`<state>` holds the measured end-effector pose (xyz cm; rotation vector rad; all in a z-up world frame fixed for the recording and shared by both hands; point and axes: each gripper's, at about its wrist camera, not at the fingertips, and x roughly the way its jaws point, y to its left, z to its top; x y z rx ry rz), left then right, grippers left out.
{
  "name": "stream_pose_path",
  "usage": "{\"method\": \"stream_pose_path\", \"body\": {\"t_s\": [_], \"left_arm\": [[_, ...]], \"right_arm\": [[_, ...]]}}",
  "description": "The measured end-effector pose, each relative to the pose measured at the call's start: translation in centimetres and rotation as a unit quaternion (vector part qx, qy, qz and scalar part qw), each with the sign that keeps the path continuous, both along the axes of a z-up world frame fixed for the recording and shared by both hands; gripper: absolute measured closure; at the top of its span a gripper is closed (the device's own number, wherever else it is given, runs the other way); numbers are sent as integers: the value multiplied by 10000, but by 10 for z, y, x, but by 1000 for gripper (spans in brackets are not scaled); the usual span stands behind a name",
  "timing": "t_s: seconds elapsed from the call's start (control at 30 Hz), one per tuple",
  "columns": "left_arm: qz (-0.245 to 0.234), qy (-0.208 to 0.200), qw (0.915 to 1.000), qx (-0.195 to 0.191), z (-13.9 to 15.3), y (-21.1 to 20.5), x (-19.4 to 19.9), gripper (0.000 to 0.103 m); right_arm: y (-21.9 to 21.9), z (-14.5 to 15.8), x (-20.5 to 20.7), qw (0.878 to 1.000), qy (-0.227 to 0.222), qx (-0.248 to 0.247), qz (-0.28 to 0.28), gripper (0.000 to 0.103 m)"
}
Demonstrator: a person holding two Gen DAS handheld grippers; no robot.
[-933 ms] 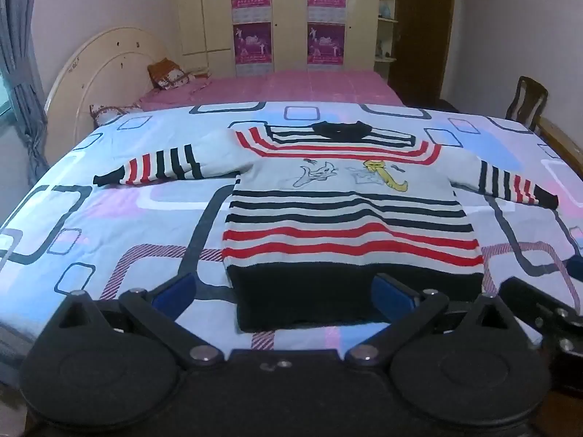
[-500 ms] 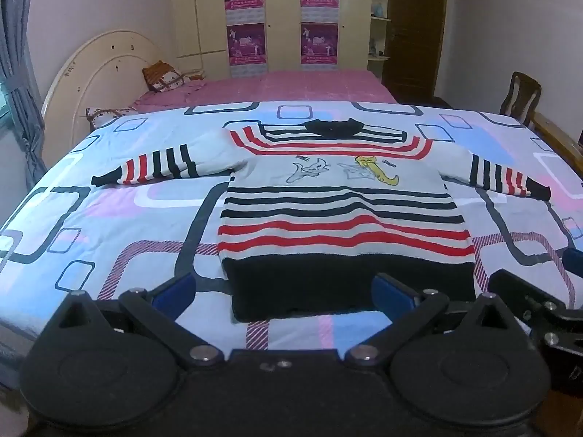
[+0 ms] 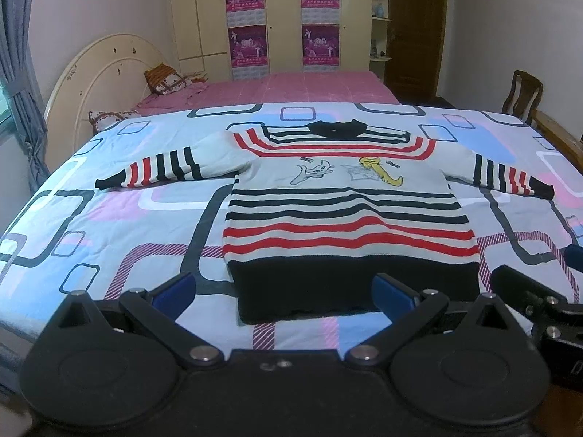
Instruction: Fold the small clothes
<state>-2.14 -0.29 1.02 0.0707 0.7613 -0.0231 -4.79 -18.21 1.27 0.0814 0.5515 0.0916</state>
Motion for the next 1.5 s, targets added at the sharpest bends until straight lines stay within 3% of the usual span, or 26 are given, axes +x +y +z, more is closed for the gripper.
{"method": "stream_pose_path", "body": {"t_s": [1.5], "left_arm": [[-20, 115, 9999, 40, -4, -5, 9, 0]], "right_arm": [[-3, -1, 5, 10000, 65, 39, -31, 0]]}}
